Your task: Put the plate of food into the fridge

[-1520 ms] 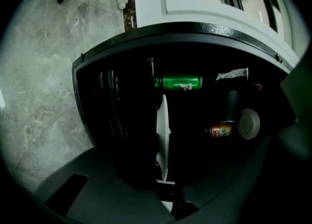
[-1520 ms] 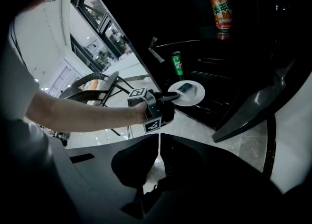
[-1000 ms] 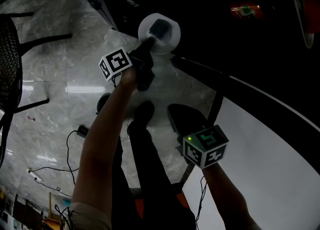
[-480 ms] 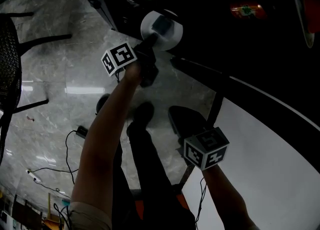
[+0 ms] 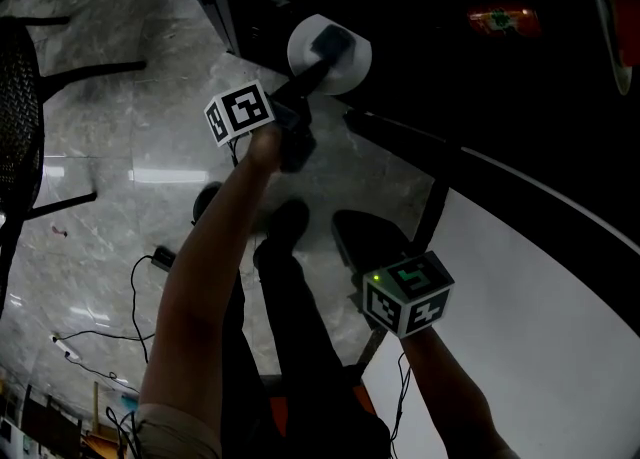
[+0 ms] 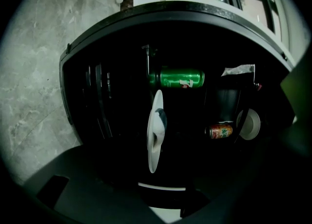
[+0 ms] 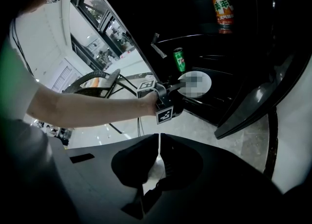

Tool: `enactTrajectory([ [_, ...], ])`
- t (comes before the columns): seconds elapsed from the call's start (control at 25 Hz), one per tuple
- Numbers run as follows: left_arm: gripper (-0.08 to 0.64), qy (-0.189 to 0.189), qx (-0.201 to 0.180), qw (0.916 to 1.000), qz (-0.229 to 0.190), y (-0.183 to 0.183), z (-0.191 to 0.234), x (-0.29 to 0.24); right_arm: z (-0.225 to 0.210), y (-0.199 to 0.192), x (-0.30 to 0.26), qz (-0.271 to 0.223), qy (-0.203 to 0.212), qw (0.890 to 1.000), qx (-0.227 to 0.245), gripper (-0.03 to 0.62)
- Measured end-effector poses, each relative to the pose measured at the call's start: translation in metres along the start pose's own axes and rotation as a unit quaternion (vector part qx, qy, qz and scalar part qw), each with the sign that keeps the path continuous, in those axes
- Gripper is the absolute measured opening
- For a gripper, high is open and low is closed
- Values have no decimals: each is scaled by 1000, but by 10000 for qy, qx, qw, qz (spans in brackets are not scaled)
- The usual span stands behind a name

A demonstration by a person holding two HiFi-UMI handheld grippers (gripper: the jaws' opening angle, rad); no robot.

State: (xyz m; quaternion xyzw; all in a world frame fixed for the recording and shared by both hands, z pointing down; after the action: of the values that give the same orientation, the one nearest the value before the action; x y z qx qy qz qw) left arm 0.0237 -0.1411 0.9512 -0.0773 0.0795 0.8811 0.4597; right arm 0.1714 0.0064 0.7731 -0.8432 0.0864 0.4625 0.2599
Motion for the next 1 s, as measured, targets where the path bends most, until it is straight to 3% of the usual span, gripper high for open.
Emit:
enactTrajectory([
  [0.28,202,255,-452,9986,47,-4,-1,17,-1,1,-1,-21,-17,10000,-15,28],
  [0.44,38,419,-740,9963,121,-7,3,21,0,-2,-4,7,-26,10000,3,28],
  [1.0,28,505,-772,9957,70,2,1,11,0,-4,-6,14,-8,10000,-24,28],
])
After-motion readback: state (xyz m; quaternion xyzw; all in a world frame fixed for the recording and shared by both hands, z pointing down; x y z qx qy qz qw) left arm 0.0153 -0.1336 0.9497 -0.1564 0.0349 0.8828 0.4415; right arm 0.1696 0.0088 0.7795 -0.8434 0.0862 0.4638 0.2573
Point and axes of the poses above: the fingertips, and each gripper's own axes: x backward along the fingers, z to its left, y out of its top, the point moved 7 cm from there along x, backward along the fingers, and after that the axes turned 3 degrees about y, right-handed, at the moved point
